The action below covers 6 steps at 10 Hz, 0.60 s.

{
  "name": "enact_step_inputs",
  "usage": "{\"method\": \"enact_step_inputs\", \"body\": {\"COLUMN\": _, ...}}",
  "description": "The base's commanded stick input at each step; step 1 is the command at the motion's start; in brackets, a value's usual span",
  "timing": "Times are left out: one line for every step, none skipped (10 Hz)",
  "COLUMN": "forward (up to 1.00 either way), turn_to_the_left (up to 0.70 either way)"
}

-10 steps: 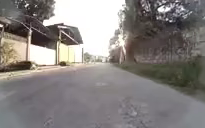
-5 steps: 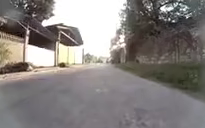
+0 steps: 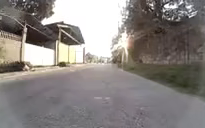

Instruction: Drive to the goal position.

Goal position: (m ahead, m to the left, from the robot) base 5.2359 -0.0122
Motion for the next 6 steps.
{"method": "enact_step_inputs", "body": {"forward": 1.0, "turn_to_the_left": 0.0}}
{"method": "enact_step_inputs", "body": {"forward": 1.0, "turn_to_the_left": 0.0}}
{"method": "enact_step_inputs", "body": {"forward": 1.0, "turn_to_the_left": 0.0}}
{"method": "enact_step_inputs", "body": {"forward": 1.0, "turn_to_the_left": 0.0}}
{"method": "enact_step_inputs", "body": {"forward": 1.0, "turn_to_the_left": 0.0}}
{"method": "enact_step_inputs", "body": {"forward": 1.0, "turn_to_the_left": 0.0}}
